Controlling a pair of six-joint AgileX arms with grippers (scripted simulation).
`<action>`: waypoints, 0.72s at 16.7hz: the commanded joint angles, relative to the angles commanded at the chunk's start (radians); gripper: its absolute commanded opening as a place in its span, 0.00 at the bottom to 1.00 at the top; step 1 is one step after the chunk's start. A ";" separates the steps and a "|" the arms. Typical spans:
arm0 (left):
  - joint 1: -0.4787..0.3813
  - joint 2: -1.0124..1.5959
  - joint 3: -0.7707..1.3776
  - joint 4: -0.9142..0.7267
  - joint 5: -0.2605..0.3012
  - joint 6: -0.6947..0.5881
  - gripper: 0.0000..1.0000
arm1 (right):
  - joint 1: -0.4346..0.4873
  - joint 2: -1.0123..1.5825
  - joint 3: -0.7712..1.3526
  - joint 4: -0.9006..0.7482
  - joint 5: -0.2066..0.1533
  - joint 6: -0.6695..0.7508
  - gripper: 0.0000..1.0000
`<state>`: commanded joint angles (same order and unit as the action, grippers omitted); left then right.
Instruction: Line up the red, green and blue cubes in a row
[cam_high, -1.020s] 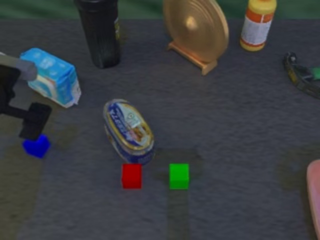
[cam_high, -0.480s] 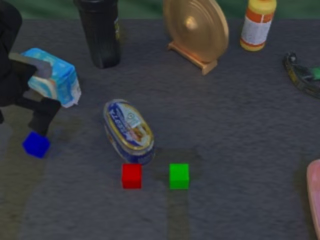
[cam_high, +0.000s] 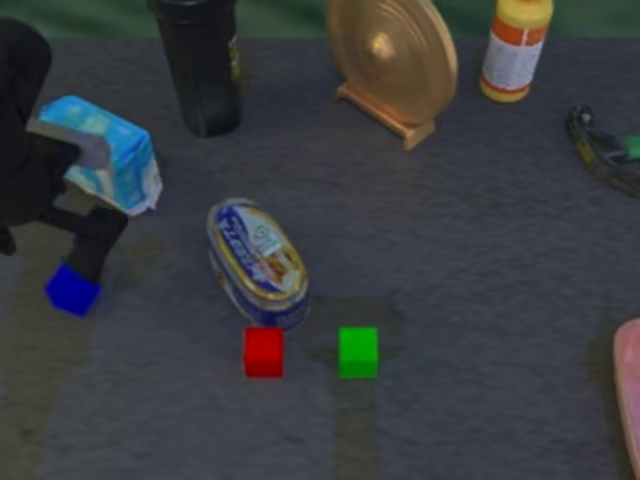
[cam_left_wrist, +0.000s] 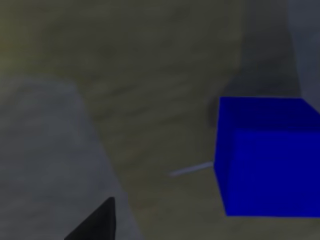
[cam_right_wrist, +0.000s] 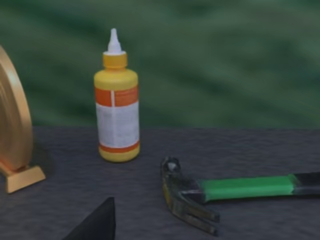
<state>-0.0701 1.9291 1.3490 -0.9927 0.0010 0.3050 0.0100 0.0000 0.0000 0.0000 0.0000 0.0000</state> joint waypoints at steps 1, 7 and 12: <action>0.000 0.015 -0.021 0.038 0.000 0.000 1.00 | 0.000 0.000 0.000 0.000 0.000 0.000 1.00; 0.000 0.091 -0.129 0.221 0.001 0.001 1.00 | 0.000 0.000 0.000 0.000 0.000 0.000 1.00; 0.000 0.091 -0.129 0.222 0.001 0.001 0.85 | 0.000 0.000 0.000 0.000 0.000 0.000 1.00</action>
<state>-0.0704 2.0201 1.2197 -0.7704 0.0016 0.3057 0.0100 0.0000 0.0000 0.0000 0.0000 0.0000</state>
